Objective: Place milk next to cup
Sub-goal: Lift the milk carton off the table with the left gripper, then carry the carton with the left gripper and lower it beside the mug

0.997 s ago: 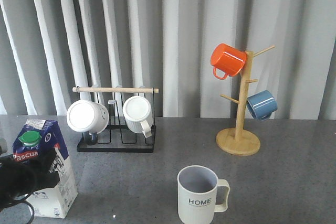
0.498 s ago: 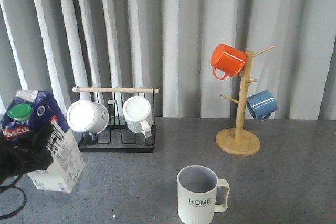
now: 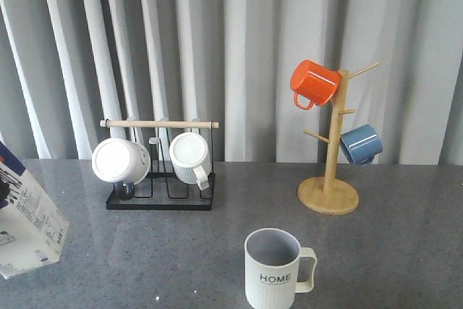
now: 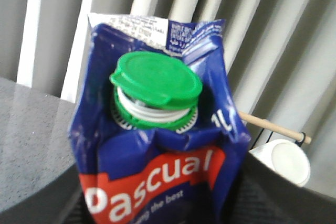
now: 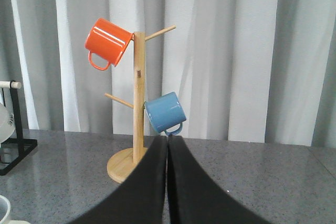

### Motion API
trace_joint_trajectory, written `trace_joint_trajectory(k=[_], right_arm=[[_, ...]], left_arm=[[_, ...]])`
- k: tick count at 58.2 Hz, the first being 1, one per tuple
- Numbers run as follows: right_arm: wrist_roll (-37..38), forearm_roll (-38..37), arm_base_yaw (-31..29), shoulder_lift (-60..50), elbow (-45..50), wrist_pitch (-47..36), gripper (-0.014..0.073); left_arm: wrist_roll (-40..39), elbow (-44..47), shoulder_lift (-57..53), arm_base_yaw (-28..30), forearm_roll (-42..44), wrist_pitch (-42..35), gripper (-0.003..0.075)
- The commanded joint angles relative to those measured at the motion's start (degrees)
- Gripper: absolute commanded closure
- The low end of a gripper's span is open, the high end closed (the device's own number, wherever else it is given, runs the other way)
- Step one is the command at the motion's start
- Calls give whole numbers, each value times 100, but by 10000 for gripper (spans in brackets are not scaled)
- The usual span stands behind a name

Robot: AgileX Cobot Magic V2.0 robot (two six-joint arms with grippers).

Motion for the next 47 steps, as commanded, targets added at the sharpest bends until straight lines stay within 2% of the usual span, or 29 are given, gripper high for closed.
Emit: trace_joint_trajectory(k=[1,7,15,27,33,40,47], right_arm=[[-65,-12,-30,-19,-152,-419,604],[-65,-12,-30,-19,-152,-419,604],[-65,-12,-30,-19,-152,-419,604],[-65,-12,-30,-19,-152,-419,604],[-65,-12,-30,-19,-152,-419,604],[-65,-12,-30,-19,-152,-419,604],[-65,-12,-30,-19,-152,-414,604]], left_arm=[[1617,-181,-123,-509,-1390,-581,700],[3247,-186,-85,-1313,-2802,-1372,700],[4358,-465,182,-2392,-3821,-2327,700],[4756,-1282,955,-3480,-4190,-2525,700],[4782,-1781,1491,-3935,-4447,-2935,700],[4899,-2279,2041,-4290,-4567,-3344,700],[5016,-2735,2581,-4486,-4567,-3357,700]])
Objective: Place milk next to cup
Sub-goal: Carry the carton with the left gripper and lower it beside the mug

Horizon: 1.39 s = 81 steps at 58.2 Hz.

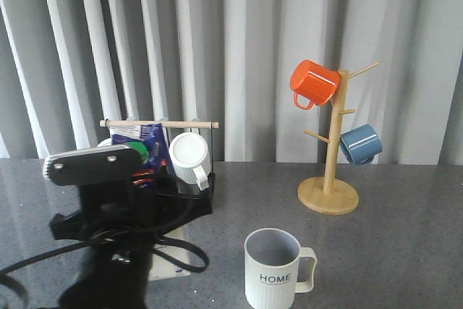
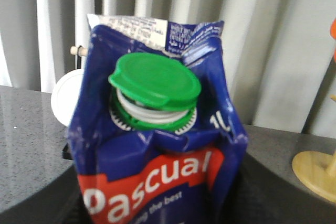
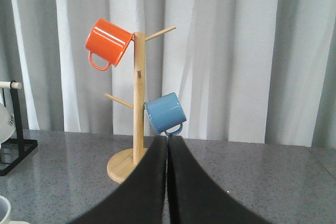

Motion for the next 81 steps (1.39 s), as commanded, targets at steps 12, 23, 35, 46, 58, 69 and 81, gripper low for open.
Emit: trace_joint_trajectory(k=[12,23,35,46,58,69,81], right_arm=[[-65,-12,-30,-19,-152,-414,604],[-65,-12,-30,-19,-152,-414,604],[-65,-12,-30,-19,-152,-420,604],[-65,-12,-30,-19,-152,-420,604],[-65,-12,-30,-19,-152,-420,604],[-65,-12,-30,-19,-152,-421,604],[-65,-12,-30,-19,-152,-421,604]], left_arm=[[119,-702,774,-289,294,4,700],[73,-682,1040,-289,453,42,700],[-577,-683,1112,-289,908,-27,700],[-742,-683,1249,-289,1015,-207,700],[-802,-683,1418,-269,1015,-313,700],[-1067,-683,1484,-269,1015,-372,700],[-1067,-676,1629,-269,1015,-429,700]])
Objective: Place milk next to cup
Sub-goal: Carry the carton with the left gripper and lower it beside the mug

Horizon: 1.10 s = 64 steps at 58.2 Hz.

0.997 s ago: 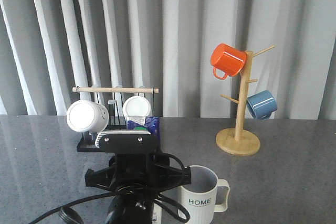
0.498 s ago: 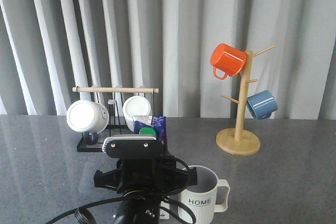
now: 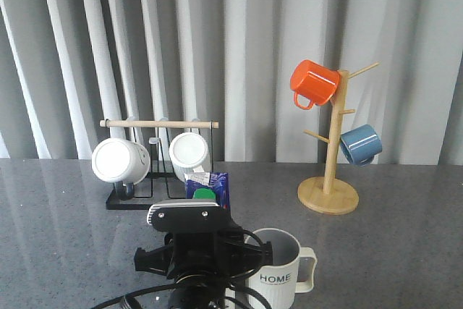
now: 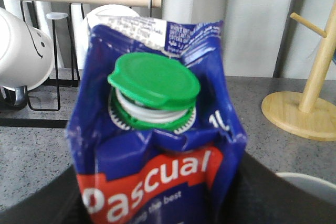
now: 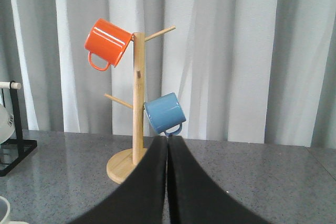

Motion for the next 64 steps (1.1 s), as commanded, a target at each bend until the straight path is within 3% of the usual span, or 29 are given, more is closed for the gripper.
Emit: trace_joint_trajectory(k=[1,64], right_arm=[[-65,-12,-24,-19,-152,-421,604],[-65,-12,-24,-19,-152,-415,604]], left_arm=[[-63,-171,-174,-8,310,-420,700],[-63,-177,-108,-23,310,-553,698]])
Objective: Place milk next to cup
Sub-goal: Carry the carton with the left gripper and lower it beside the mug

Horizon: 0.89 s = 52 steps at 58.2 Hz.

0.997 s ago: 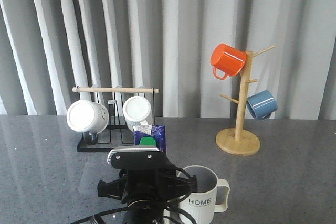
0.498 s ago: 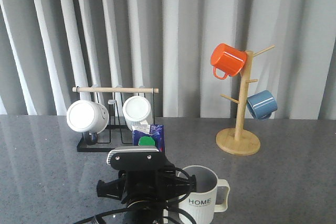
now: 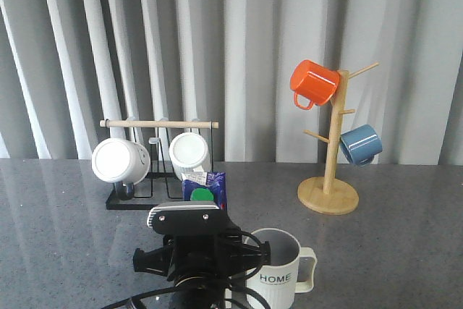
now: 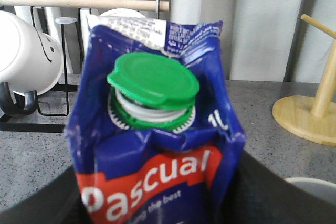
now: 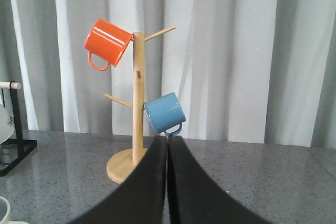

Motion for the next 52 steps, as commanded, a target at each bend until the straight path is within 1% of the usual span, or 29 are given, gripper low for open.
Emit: trace_joint_trajectory(k=[1,9,13,16,22,26,29,32,35,36,39,52], right_arm=[[-65,-12,-24,-19,-152,-415,604],[-65,-12,-24,-19,-152,-415,604],[-65,-12,-24,-19,-152,-415,604],[-65,-12,-24,-19,-152,-415,604],[-65,-12,-24,-19,-152,-416,603],[-65,-12,-24,-19,-152,-416,603],[-65,-12,-24,-19,-152,-416,603],[-65,-12,-24,-19,-152,-416,603],[-65,-12,-24,-19,-152,-416,603],[-65,-12,-24,-19,-152,-416,603],[-65,-12,-24,-19,-152,-416,603],[-65,-12,-24,-19,-152,-416,603]], left_arm=[[-24,-159,-235,-23,242,-280,698],[-24,-159,-235,-23,237,-205,675],[-24,-159,-235,-23,237,-181,640],[-24,-159,-235,-23,208,-176,599],[-24,-159,-235,-23,86,-176,475],[-24,-159,-235,-23,72,-170,370],[-24,-159,-235,-25,72,-157,280],[4,-159,-235,-25,66,-157,171],[39,-159,-235,-25,51,-157,92],[46,-159,-235,-25,37,-157,54],[46,-159,-235,-25,31,-157,-16],[46,-159,-286,-36,157,-107,6]])
